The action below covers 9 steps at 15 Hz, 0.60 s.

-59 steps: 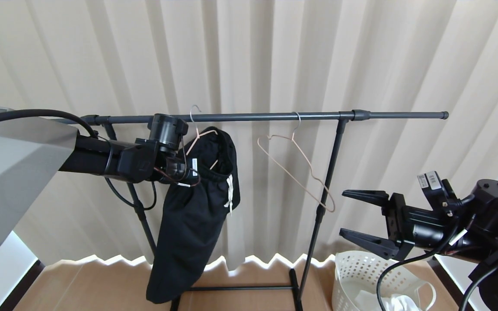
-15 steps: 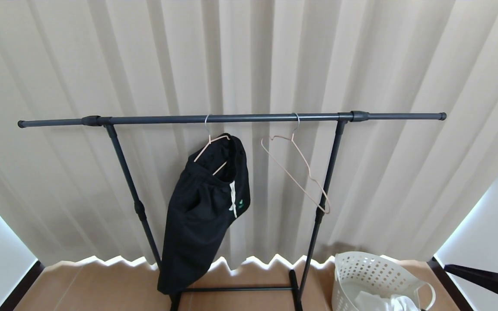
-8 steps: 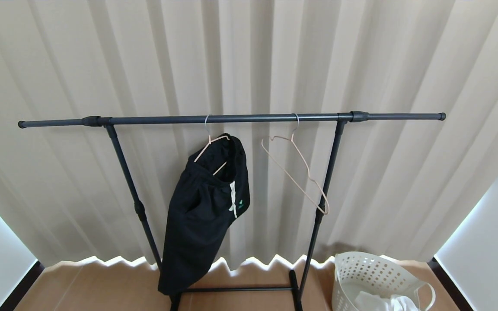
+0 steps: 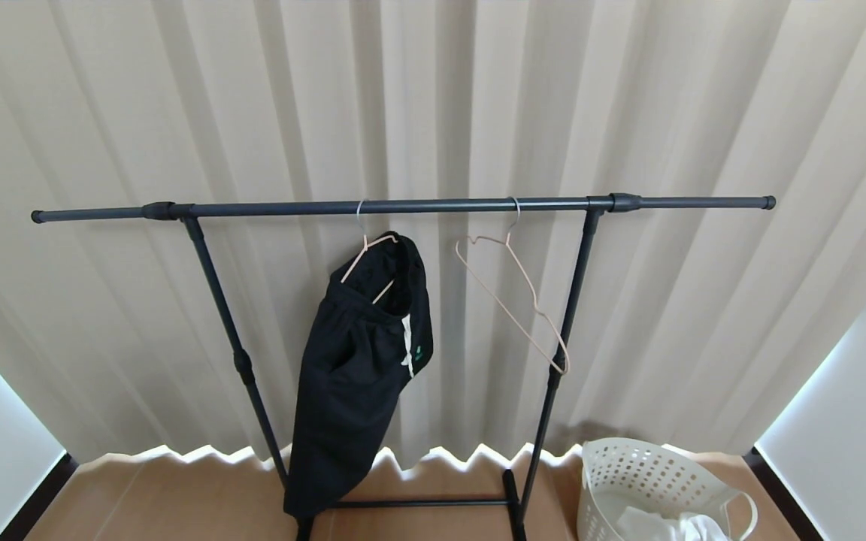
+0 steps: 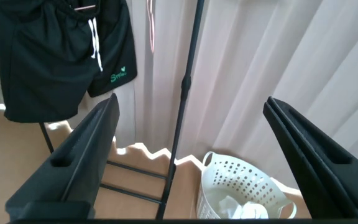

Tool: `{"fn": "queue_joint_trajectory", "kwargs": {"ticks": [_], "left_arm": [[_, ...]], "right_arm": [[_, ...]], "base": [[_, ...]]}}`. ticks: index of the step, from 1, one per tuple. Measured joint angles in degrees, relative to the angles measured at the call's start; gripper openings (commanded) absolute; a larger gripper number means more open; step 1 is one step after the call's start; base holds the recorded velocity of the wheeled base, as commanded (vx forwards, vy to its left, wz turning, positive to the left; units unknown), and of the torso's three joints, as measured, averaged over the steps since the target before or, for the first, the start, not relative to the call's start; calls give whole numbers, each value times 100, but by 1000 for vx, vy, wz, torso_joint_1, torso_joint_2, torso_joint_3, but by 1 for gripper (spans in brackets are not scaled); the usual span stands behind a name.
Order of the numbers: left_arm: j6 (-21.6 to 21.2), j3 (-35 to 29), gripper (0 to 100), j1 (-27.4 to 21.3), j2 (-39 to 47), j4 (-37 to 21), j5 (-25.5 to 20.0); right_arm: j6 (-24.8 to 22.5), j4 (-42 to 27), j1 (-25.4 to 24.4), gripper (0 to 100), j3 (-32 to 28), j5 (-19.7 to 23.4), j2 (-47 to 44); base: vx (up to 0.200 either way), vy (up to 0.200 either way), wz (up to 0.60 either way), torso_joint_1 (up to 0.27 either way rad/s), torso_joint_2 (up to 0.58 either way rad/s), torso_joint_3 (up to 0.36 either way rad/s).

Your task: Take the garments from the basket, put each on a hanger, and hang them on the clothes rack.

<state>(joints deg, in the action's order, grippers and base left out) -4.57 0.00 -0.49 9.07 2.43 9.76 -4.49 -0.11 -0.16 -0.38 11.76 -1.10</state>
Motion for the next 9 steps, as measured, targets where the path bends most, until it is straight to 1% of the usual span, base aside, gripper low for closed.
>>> {"fn": "queue_joint_trajectory", "kwargs": {"ticks": [1, 2, 3, 5, 7, 9], "left_arm": [[39, 0, 100, 0, -244, -24, -121], [123, 0, 100, 0, -425, -87, -411], [200, 0, 100, 11, -580, -126, -547], [239, 0, 100, 20, -753, -132, -622], [280, 0, 100, 27, -836, -112, -686], [444, 0, 100, 30, -872, -99, -662]], "right_arm": [[2, 0, -5, 100, 0, 0, 39], [17, 0, -5, 100, 0, 0, 61], [72, 9, -5, 100, 0, -17, 74], [176, 11, -9, 100, 2, -63, 89], [180, 29, -9, 100, 11, -112, 96], [173, 35, -9, 100, 11, -117, 96]], "base": [[0, 0, 0, 0, 0, 0], [0, 0, 0, 0, 0, 0], [0, 0, 0, 0, 0, 0], [0, 0, 0, 0, 0, 0], [0, 0, 0, 0, 0, 0], [0, 0, 0, 0, 0, 0]]}}
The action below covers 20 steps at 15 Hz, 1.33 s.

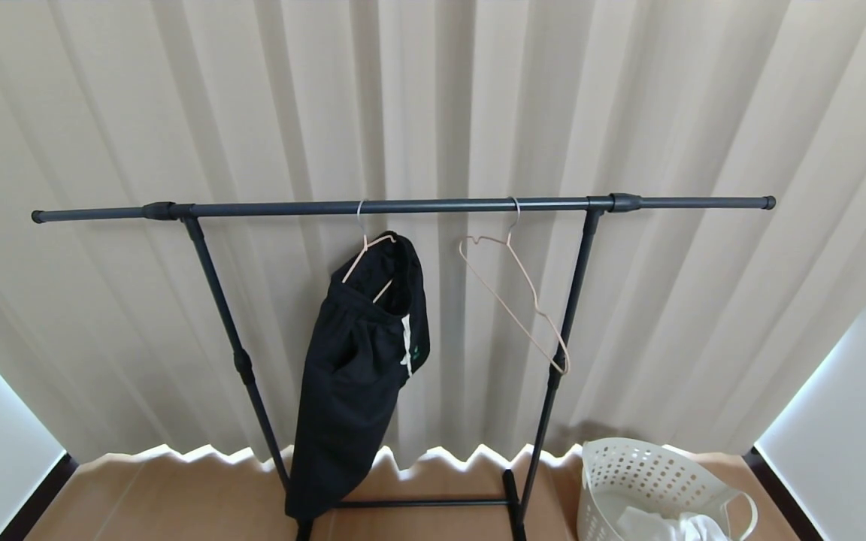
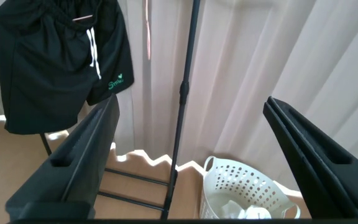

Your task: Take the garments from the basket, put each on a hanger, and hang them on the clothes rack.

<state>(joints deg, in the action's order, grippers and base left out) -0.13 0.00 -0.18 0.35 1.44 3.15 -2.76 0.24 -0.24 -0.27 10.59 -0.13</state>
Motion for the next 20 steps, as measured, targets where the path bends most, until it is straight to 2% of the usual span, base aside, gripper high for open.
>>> {"fn": "queue_joint_trajectory", "kwargs": {"ticks": [20], "left_arm": [[29, 0, 100, 0, -9, 9, 9]], "right_arm": [[76, -9, 0, 100, 0, 2, 0]], "base": [[0, 0, 0, -143, 320, 179]]}}
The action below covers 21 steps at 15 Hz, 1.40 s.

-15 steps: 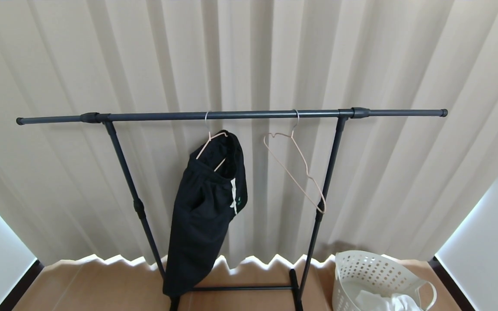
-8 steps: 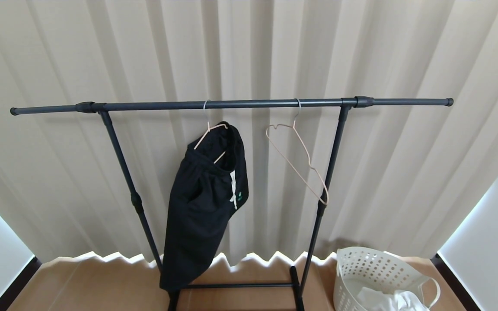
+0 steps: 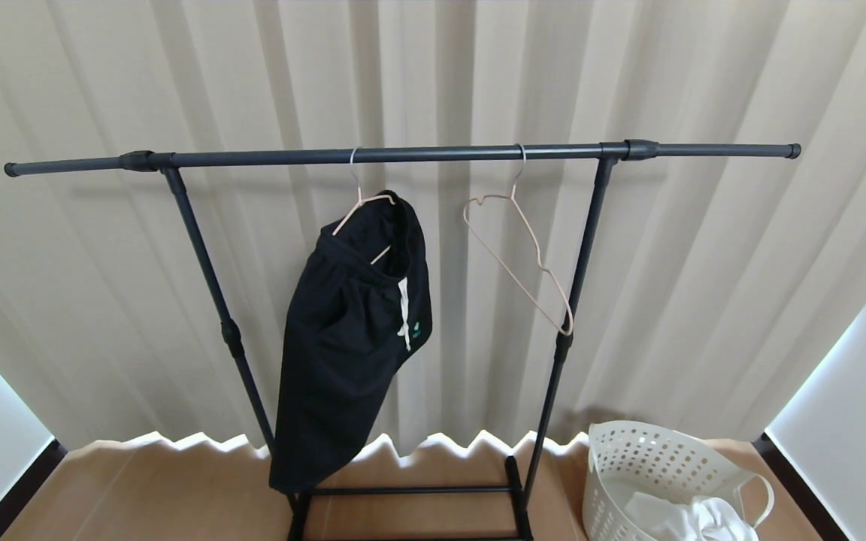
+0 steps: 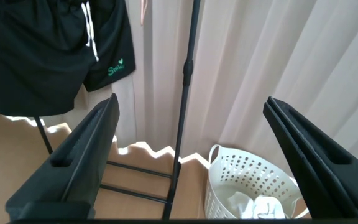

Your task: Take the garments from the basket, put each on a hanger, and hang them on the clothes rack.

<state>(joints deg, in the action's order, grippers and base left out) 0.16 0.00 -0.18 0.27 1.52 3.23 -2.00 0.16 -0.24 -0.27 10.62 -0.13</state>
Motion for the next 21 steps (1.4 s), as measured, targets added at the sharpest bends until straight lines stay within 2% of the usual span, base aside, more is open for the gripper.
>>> {"fn": "queue_joint_trajectory", "kwargs": {"ticks": [21], "left_arm": [[0, 0, 100, 0, 0, 2, 0]], "right_arm": [[17, 0, 2, 100, -4, -2, -5]], "base": [[0, 0, 0, -188, 501, 309]]}}
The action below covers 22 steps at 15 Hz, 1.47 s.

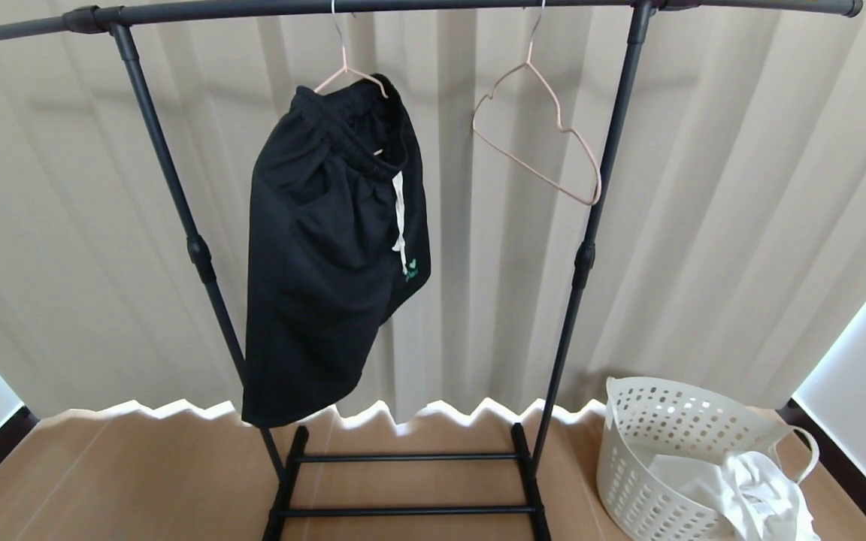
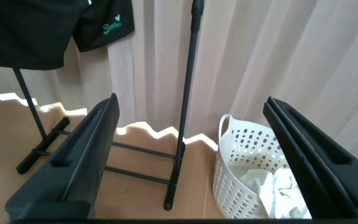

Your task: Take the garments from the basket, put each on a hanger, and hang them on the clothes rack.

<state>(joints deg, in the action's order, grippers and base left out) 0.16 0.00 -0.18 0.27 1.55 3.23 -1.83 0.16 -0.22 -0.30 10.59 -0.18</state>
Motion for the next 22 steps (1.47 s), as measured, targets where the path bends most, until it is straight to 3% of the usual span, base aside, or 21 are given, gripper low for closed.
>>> {"fn": "queue_joint_trajectory", "kwargs": {"ticks": [10, 14, 22], "left_arm": [[0, 0, 100, 0, 0, -5, -9], [-6, 0, 100, 0, 0, -11, -17], [-6, 0, 100, 0, 0, -2, -11]], "right_arm": [[22, 5, -2, 100, 0, -11, 0], [-6, 20, -2, 100, 4, -26, 0], [-6, 17, 0, 100, 4, -20, 0]], "base": [[0, 0, 0, -82, 455, 368], [0, 0, 0, -6, 127, 121], [0, 0, -525, -1, 11, 12]]}}
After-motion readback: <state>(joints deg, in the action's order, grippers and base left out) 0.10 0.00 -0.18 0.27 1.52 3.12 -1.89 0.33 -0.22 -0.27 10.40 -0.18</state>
